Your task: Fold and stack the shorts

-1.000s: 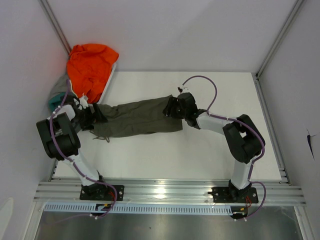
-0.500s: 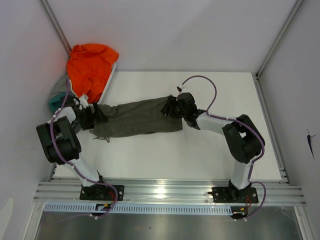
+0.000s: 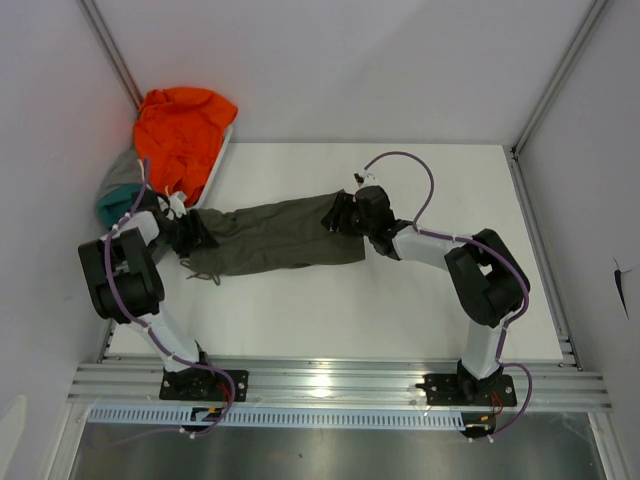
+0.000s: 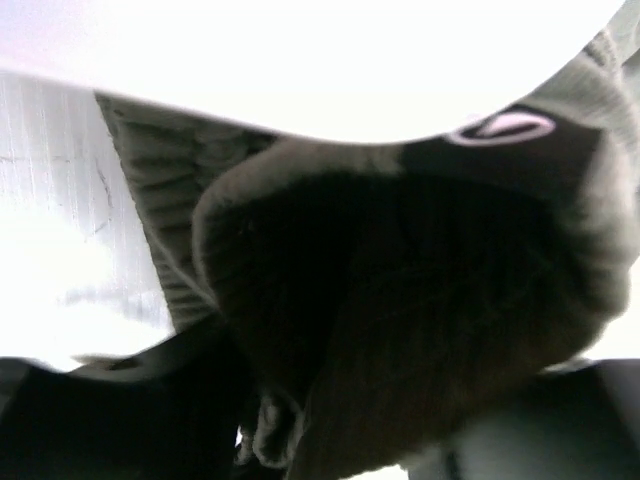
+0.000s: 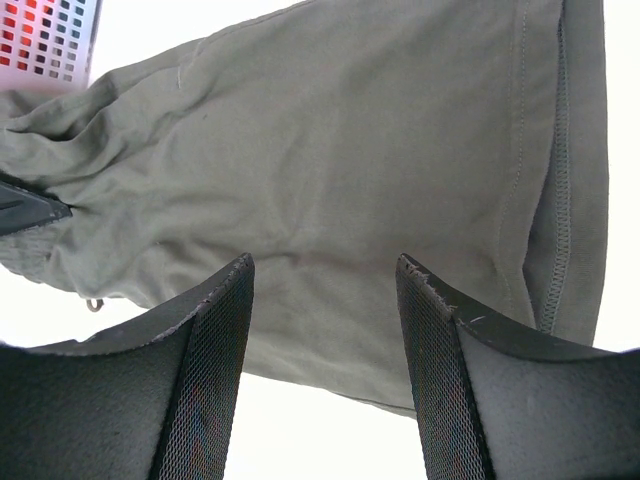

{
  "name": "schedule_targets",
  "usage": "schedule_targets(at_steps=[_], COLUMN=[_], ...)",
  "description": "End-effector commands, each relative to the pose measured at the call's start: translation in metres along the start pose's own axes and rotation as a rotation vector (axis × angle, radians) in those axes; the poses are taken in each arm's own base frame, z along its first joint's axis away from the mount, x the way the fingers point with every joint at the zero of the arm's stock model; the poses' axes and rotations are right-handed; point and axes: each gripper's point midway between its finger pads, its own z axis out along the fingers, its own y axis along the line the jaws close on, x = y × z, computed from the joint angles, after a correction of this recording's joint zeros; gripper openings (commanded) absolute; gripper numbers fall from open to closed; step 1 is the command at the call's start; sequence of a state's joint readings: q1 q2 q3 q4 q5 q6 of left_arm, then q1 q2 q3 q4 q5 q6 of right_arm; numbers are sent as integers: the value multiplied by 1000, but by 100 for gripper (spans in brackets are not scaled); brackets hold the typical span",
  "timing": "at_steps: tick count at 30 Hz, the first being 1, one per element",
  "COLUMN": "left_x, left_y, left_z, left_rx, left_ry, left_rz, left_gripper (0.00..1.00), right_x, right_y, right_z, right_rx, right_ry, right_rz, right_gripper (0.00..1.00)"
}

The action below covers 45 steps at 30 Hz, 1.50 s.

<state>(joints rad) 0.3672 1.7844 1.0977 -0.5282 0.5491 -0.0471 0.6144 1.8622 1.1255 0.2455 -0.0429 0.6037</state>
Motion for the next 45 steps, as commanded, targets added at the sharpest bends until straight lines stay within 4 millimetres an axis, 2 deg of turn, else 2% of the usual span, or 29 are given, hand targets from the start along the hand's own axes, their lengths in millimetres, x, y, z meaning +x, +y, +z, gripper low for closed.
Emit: schedule_targets(at_steps=[1, 2, 4, 5, 8, 10, 11, 17, 18, 20, 22, 24, 25, 27, 28, 29, 30, 31, 32, 33, 34, 35, 36, 39, 42, 43, 45], left_x=[-12, -12, -12, -13, -12, -13, -14, -11, -16, -14, -15, -20, -21, -27, -29, -31, -31, -32, -32, -34, -30, -31, -29, -28, -29, -28, -33], left_y=[-8, -8, -8, -8, -9, -8, -9, -8, -8, -9, -8, -13, -13, -20, -22, -25, -29, -31, -34, -38, -40, -44, -46, -51, -53, -54, -61], left_z=[-3, -3, -3, -3, -2, -3, -3, -2, -3, -3, -4, -12, -16, -28, -31, -36, -40, -43, -47, -52, -53, -56, -57, -63, -67, -69, -74], left_rx=[7, 7, 9, 9, 11, 9, 11, 10, 6, 4, -26, -46, -57, -64, -68, -71, -69, -67, -68, -65, -62, -56, -51, -50, -64, -67, -64], left_ry=[-14, -11, -8, -7, -2, -4, -5, 17, 13, 27, 19, -9, -16, -35, -39, -40, -44, -47, -43, -51, -38, -42, -35, -25, -25, -20, -29], left_rz=[30, 28, 28, 27, 27, 27, 30, 18, 22, 23, 40, 67, 75, 93, 101, 105, 114, 120, 122, 129, 123, 129, 127, 162, 165, 162, 170], left_gripper=[51, 44, 36, 27, 13, 9, 1, 0, 0, 0, 0, 0, 0, 0, 0, 0, 0, 0, 0, 0, 0, 0, 0, 0, 0, 0, 0], right_x=[-14, -13, -13, -13, -13, -13, -11, -9, -9, -2, 1, 13, 10, 20, 18, 21, 25, 28, 20, 32, 33, 26, 36, 38, 36, 46, 45], right_y=[16, 16, 16, 15, 18, 21, 24, 48, 59, 66, 85, 96, 108, 113, 128, 134, 127, 133, 140, 133, 135, 137, 130, 130, 138, 132, 137], right_z=[-8, -8, -9, -9, -10, -10, -9, -3, -1, 7, 12, 22, 25, 38, 40, 44, 56, 62, 67, 81, 87, 93, 103, 118, 126, 134, 139], right_rx=[-49, -49, -48, -48, -57, -65, -74, -126, -144, -153, -189, -214, -239, -245, -271, -283, -244, -249, -249, -232, -236, -230, -217, -218, -227, -213, -217], right_ry=[-45, -46, -46, -46, -47, -48, -49, -73, -79, -77, -84, -69, -88, -84, -109, -114, -139, -152, -182, -169, -178, -208, -203, -249, -289, -279, -297], right_rz=[8, 9, 9, 11, 5, -5, -15, -67, -79, -109, -131, -137, -136, -137, -138, -135, -130, -125, -100, -92, -75, -51, -26, -5, 3, -3, 8], right_gripper=[61, 61, 61, 61, 61, 61, 61, 60, 59, 59, 58, 56, 53, 51, 47, 43, 38, 24, 16, 9, 0, 0, 0, 0, 0, 0, 0])
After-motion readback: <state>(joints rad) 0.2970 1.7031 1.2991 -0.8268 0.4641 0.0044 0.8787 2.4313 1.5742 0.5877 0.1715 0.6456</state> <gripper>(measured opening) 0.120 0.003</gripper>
